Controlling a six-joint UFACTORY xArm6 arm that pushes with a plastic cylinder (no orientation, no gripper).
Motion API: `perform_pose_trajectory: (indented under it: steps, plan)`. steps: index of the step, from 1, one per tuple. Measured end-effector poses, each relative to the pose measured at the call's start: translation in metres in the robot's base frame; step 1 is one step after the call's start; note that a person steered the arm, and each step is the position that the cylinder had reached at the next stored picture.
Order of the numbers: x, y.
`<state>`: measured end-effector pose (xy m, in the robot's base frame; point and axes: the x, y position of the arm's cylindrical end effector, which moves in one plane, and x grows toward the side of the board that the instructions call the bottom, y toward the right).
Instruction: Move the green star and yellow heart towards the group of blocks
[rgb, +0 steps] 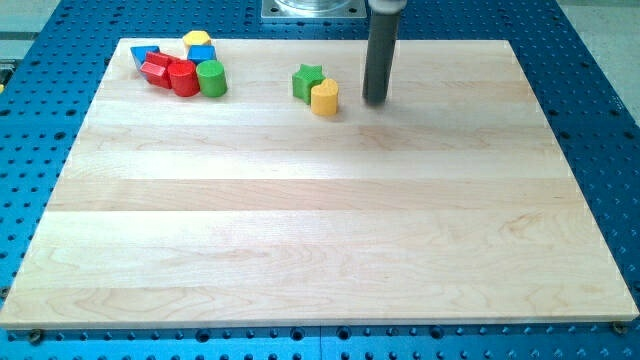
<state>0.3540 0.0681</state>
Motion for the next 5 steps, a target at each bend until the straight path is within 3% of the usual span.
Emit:
perform_pose_trajectory:
  steps: [1, 2, 3, 4, 5]
  plan:
    - [-0.001, -0.063]
    - [-0.064, -0.103]
    - [-0.015, -0.065]
    - [-0.038, -0.028]
    - [-0.089, -0.046]
